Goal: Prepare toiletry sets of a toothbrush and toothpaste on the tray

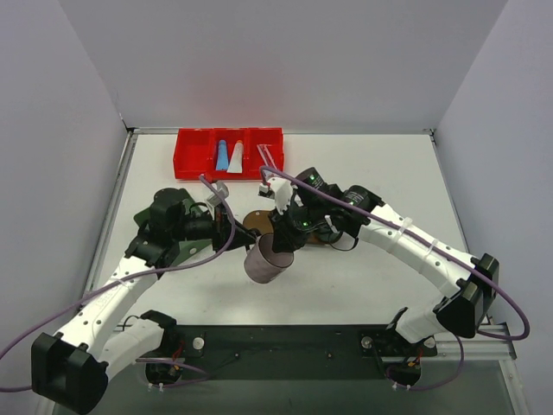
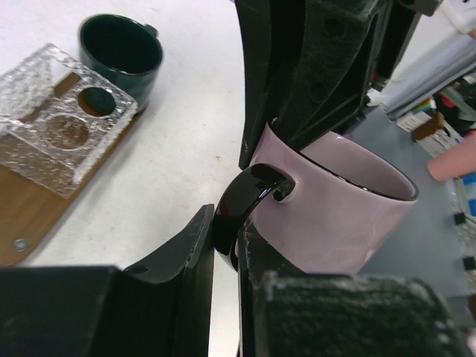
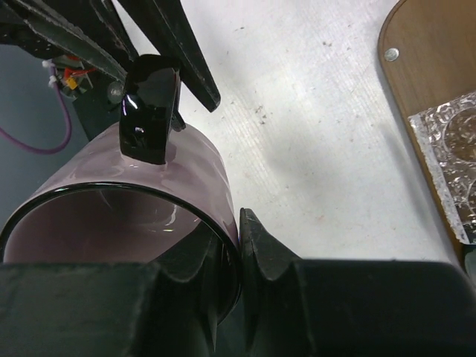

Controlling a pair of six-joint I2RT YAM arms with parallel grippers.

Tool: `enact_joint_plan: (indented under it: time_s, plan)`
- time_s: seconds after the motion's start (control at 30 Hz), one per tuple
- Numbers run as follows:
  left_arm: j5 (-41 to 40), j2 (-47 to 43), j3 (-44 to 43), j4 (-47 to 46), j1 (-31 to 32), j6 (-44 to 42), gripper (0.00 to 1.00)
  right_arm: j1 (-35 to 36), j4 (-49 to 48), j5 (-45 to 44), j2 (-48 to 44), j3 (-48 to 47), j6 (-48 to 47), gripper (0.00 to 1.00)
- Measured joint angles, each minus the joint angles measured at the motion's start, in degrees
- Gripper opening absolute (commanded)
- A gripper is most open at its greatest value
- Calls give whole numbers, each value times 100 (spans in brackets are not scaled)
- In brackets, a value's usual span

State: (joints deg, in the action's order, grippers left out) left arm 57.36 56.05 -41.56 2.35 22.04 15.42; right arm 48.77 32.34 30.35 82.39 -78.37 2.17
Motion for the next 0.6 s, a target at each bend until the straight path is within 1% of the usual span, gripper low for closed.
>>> enact_joint_plan:
  time_s: [0.03,0.07,0.1,0.23,0.27,0.37,0.43,0.47,0.6]
  plan:
    - [-105,-57,17,7,4,-26,0,9,-22,-55,9,-11,15,11]
    - [-245,-140,39,7,4,-68,0,24,-48,-127,24,-39,52,16]
    - [-407,-245,66,13,4,-101,0,37,-85,-212,52,-76,85,18]
    - [-935,-619,142,94,2,-245,0,-4,-186,-697,146,-170,332,27]
    - [-1047,-693,166,107,0,-282,0,-11,-210,-774,162,-184,391,31]
    - [-1270,-861,203,177,0,-385,0,-17,-238,-973,181,-210,568,38]
    - [-1384,-935,223,181,0,-435,0,-44,-256,-1073,184,-223,691,40]
    - [-1436,-962,225,199,0,-472,0,-66,-258,-1119,184,-229,745,43]
    - [-1731,-1043,225,326,2,-669,0,-177,-275,-1287,181,-232,931,46]
